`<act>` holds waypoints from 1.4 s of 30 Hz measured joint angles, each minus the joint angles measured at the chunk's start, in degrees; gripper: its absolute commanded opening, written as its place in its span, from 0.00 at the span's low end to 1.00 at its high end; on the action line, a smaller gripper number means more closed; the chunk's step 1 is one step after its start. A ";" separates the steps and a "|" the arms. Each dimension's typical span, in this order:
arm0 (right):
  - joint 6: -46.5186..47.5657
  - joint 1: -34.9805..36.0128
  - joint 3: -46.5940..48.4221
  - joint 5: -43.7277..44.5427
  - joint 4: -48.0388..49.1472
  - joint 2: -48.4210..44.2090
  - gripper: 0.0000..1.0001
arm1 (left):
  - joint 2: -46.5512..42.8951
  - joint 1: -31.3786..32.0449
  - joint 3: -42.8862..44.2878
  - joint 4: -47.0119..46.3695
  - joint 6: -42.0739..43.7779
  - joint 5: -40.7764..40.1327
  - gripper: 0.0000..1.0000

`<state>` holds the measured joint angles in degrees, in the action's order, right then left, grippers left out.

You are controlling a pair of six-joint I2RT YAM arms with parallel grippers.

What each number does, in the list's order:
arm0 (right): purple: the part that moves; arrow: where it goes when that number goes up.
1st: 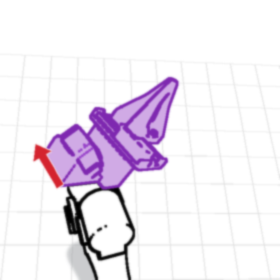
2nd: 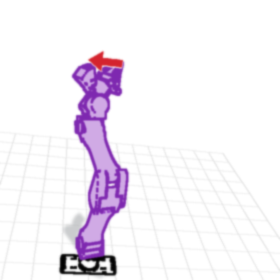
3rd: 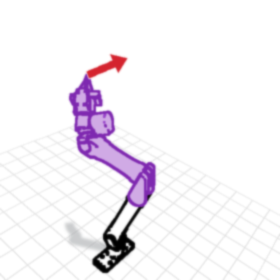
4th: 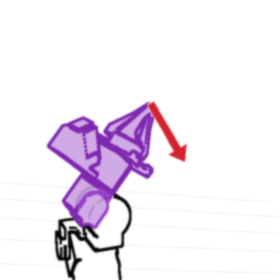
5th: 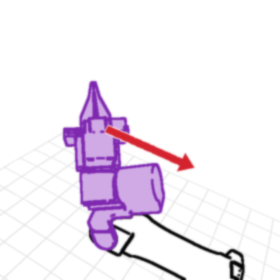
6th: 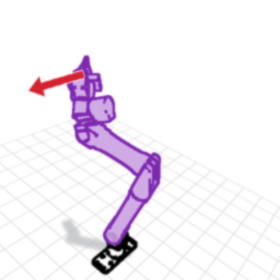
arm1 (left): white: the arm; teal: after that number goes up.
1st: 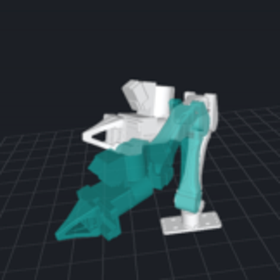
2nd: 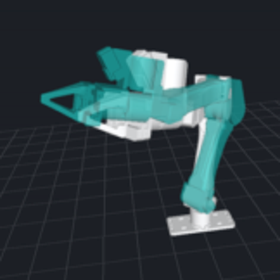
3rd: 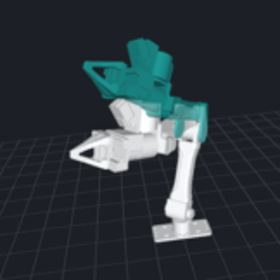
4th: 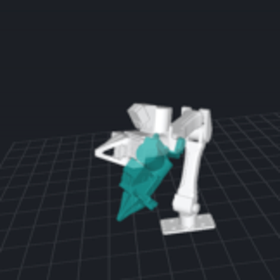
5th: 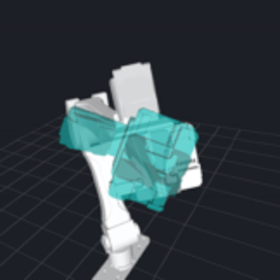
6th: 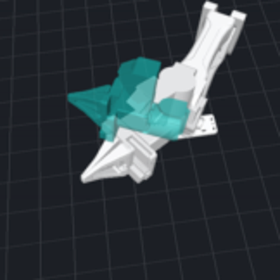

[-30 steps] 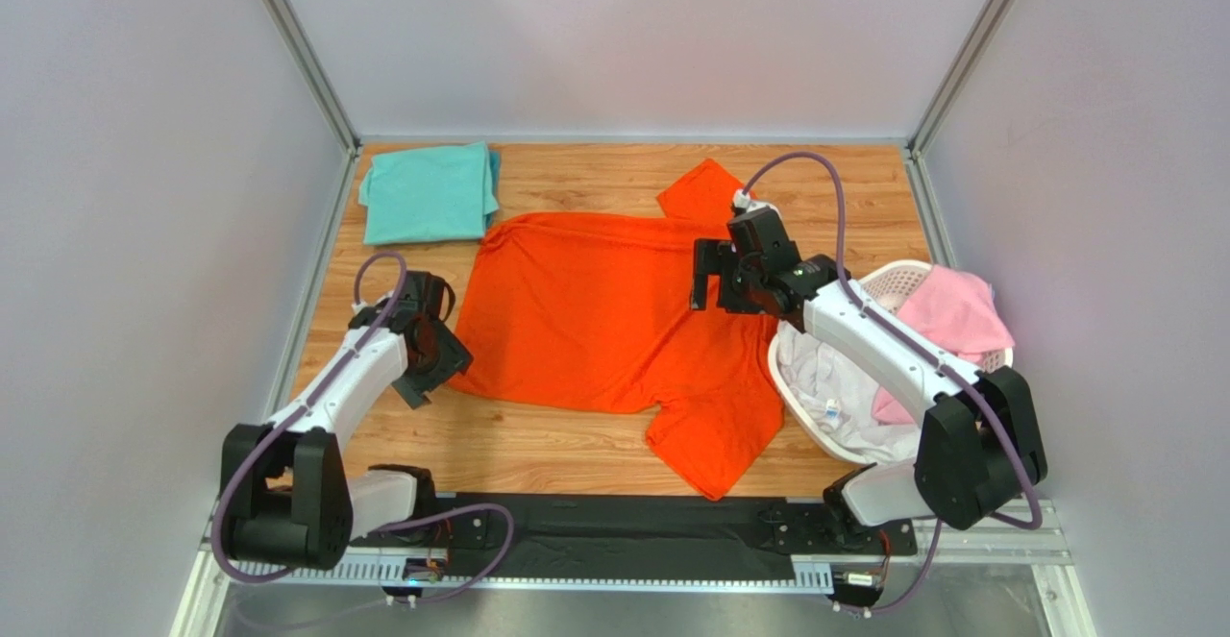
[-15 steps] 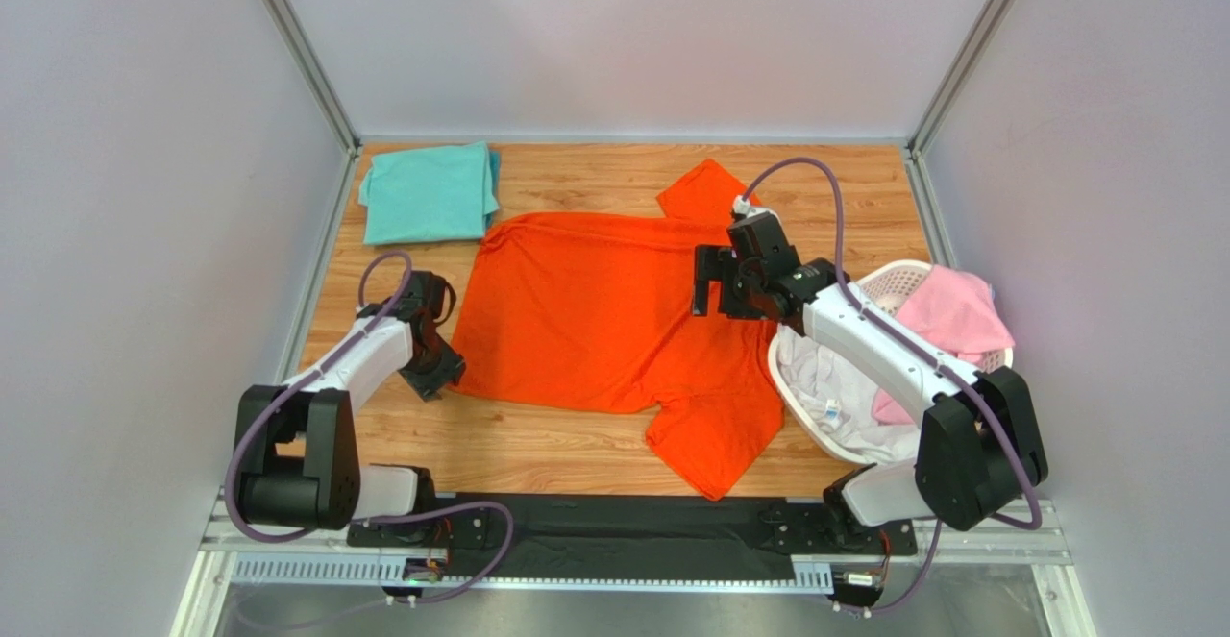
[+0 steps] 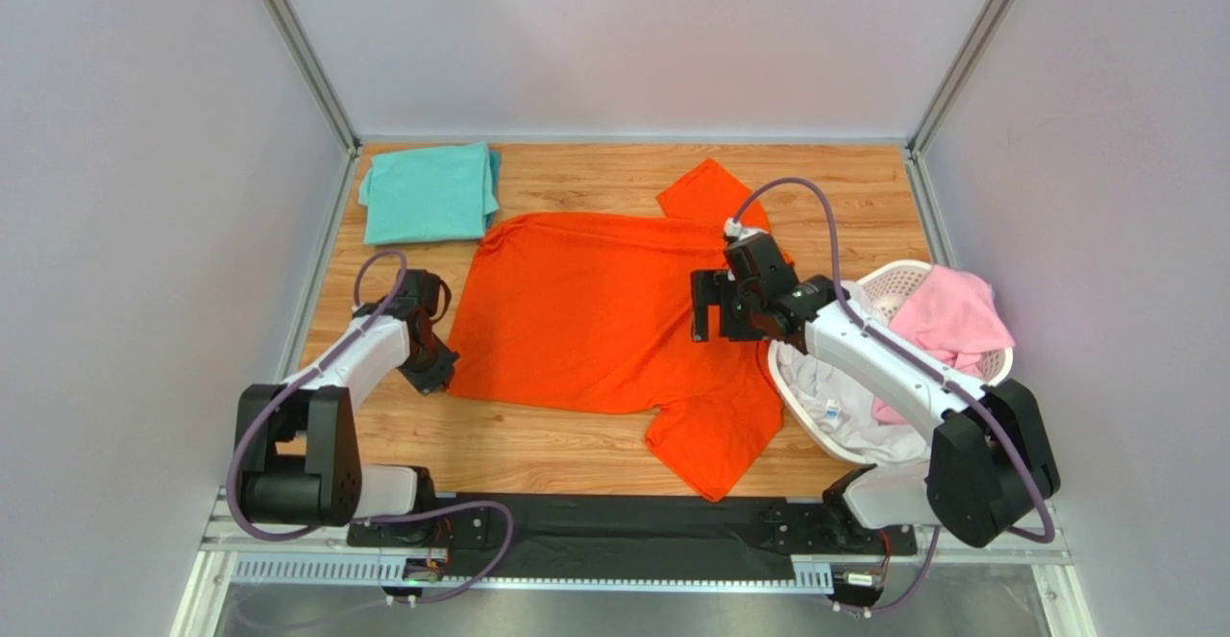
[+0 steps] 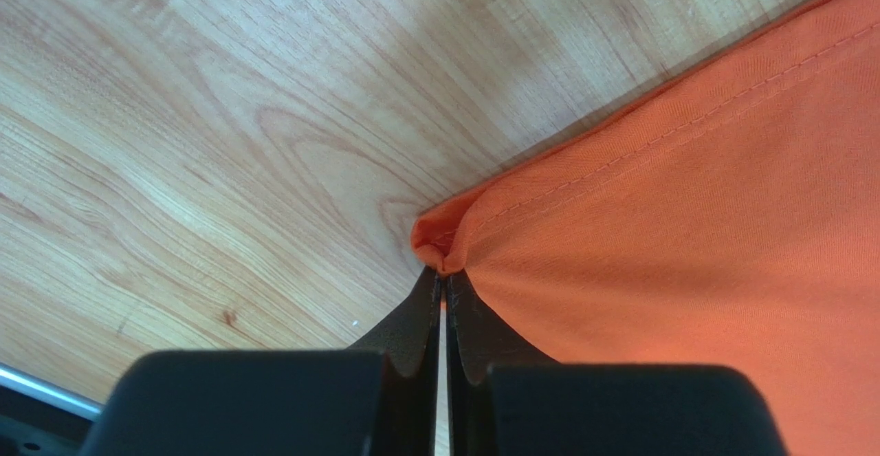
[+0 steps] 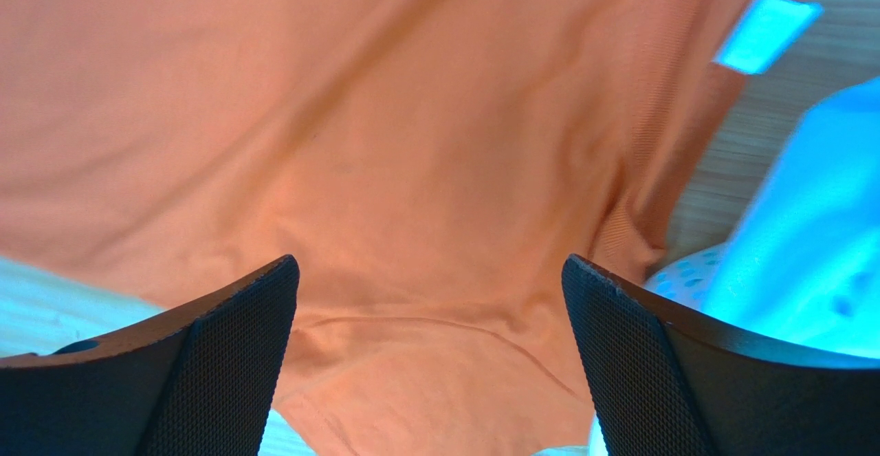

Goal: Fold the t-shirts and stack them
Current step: Flatten the tshirt out, then fold the tshirt

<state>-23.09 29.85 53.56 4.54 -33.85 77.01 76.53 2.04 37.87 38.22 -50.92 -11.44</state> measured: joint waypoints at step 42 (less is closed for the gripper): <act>-9.99 44.74 -10.99 -2.78 -14.12 1.16 0.00 | -15.43 -0.50 -6.88 8.24 -6.86 -5.53 0.00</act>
<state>-33.08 74.59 42.57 1.76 -47.97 78.17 61.10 1.54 30.98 46.46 -57.78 -16.97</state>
